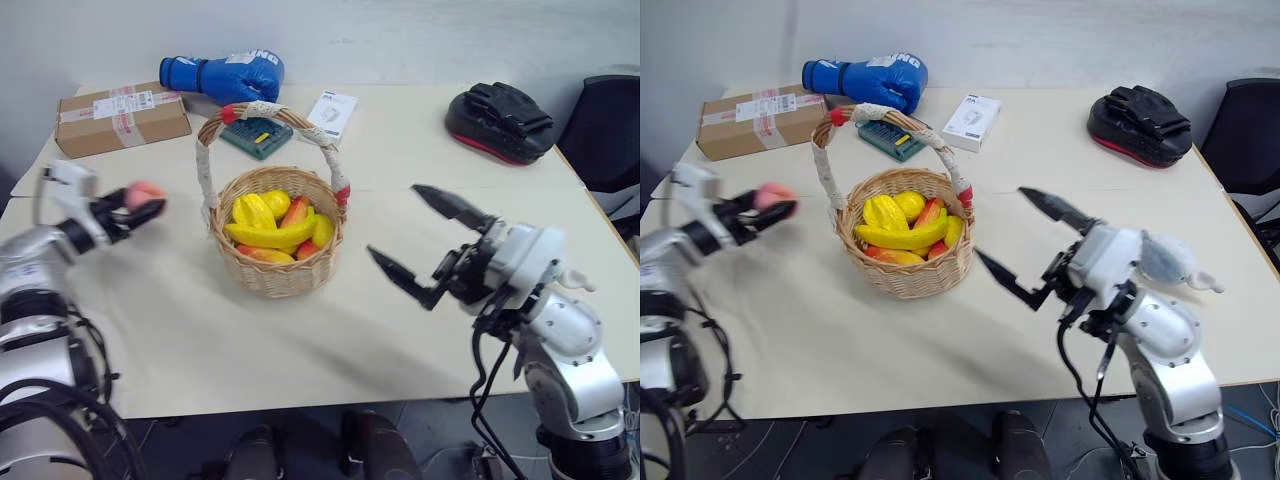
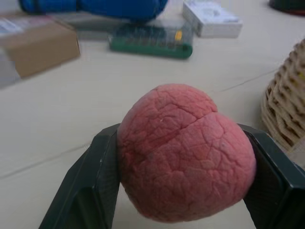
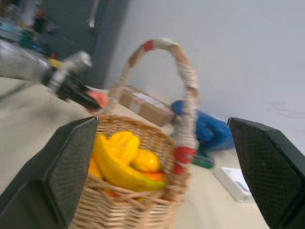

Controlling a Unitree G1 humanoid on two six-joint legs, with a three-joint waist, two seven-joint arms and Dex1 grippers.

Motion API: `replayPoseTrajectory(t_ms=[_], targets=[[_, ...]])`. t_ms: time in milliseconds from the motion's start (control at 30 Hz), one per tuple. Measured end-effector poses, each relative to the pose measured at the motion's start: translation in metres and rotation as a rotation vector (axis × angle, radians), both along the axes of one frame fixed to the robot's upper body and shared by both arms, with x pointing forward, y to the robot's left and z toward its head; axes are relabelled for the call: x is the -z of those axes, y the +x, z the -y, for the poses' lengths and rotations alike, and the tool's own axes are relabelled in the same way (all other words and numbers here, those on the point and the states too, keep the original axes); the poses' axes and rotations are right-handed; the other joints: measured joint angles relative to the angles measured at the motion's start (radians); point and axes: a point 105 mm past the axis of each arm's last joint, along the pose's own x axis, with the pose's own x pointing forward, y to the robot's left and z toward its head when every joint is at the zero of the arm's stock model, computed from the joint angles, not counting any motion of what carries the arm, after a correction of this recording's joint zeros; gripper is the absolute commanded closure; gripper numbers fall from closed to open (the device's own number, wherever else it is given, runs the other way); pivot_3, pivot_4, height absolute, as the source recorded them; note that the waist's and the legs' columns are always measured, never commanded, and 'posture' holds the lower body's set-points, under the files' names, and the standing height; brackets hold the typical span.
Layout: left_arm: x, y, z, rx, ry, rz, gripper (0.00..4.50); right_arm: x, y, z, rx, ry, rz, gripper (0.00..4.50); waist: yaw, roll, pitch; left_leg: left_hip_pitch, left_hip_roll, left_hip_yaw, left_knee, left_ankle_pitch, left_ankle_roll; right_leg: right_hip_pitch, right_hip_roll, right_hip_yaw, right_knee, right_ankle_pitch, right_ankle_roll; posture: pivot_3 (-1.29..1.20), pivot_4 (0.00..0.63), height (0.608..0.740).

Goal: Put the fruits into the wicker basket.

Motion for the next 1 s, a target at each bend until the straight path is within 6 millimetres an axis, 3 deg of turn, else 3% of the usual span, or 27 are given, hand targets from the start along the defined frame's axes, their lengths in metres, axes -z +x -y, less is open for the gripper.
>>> replayPoseTrajectory(t_ms=[67,133,233,300,367,500,533,633,700,833,900,1000], targets=[[-0.006,-0.034,0.014,0.155,0.037,-0.067,1.58,0.004,-0.001,0.006,-0.001,-0.020,-0.025,0.00,0.002,0.000,0.000,0.000,0.001,-0.004,0.000,0.000,0.001,0.000,-0.001,0.001,0.000,0.000,0.000,0.00,0.150,0.740],[-0.019,-0.061,0.049,0.352,0.064,-0.141,1.58,0.007,-0.002,0.012,-0.007,-0.034,-0.048,0.00,0.021,-0.002,0.003,-0.001,0.002,-0.010,0.003,0.000,0.002,0.001,-0.002,0.001,-0.001,0.000,0.000,0.00,0.150,0.740],[-0.044,-0.084,0.108,0.576,0.116,-0.117,1.58,0.010,-0.006,0.009,-0.059,-0.080,-0.069,0.00,0.044,-0.001,0.004,0.002,-0.001,-0.012,0.004,0.001,0.005,0.006,-0.004,0.002,-0.003,0.002,0.002,0.00,0.150,0.740],[-0.049,-0.087,0.138,0.647,0.128,-0.061,1.58,0.012,-0.007,0.009,-0.082,-0.091,-0.077,0.00,0.047,0.005,0.006,0.006,-0.001,-0.013,0.003,0.001,0.006,0.010,-0.005,0.002,-0.003,0.003,0.001,0.00,0.150,0.740],[-0.043,-0.077,0.161,0.658,0.079,-0.036,1.58,0.013,-0.003,0.010,-0.086,-0.089,-0.088,0.00,0.048,0.008,0.008,0.014,-0.001,-0.013,0.001,0.001,0.005,0.017,-0.004,0.002,-0.004,0.003,0.001,0.00,0.150,0.740],[-0.009,-0.057,0.208,0.668,0.071,-0.076,1.58,0.007,0.000,0.007,-0.106,-0.091,-0.063,0.00,0.041,0.008,0.009,0.014,-0.002,-0.011,0.000,0.002,0.002,0.015,0.000,0.003,-0.004,0.002,0.000,0.00,0.150,0.740],[-0.006,-0.049,0.213,0.634,0.084,-0.064,1.58,0.008,0.000,0.007,-0.106,-0.091,-0.066,0.00,0.039,0.008,0.009,0.014,-0.001,-0.011,0.000,0.002,0.001,0.015,0.001,0.003,-0.004,0.002,-0.001,0.00,0.150,0.740],[-0.015,-0.028,0.216,0.558,0.076,0.010,0.63,0.008,0.000,0.006,-0.112,-0.093,-0.070,0.00,0.039,0.008,0.009,0.013,-0.001,-0.010,-0.001,0.002,0.001,0.013,0.002,0.002,-0.004,0.001,-0.002,0.00,0.150,0.740],[-0.017,-0.027,0.220,0.571,0.082,0.032,0.01,0.009,0.000,0.006,-0.111,-0.093,-0.077,0.00,0.039,0.008,0.009,0.013,-0.001,-0.010,-0.001,0.002,0.001,0.013,0.001,0.002,-0.004,0.001,-0.002,0.00,0.150,0.740],[-0.013,-0.026,0.222,0.597,0.075,0.040,0.01,0.015,0.006,0.008,-0.101,-0.075,-0.156,0.00,0.042,0.008,0.009,0.013,-0.001,-0.010,0.001,0.002,0.002,0.014,0.000,0.002,-0.005,0.001,-0.002,0.00,0.150,0.740],[-0.015,-0.027,0.218,0.598,0.084,0.064,0.01,0.018,0.019,0.014,-0.054,-0.110,-0.232,0.00,0.039,0.008,0.009,0.013,-0.001,-0.009,0.001,0.002,0.003,0.014,-0.002,0.002,-0.004,0.001,-0.002,0.00,0.150,0.740],[-0.014,-0.027,0.192,0.535,0.100,0.077,0.01,0.005,0.041,0.018,-0.005,-0.134,-0.285,0.00,0.027,0.008,0.009,0.014,0.000,-0.009,0.000,0.002,0.002,0.013,-0.001,0.002,-0.004,0.001,-0.003,0.00,0.150,0.740]])
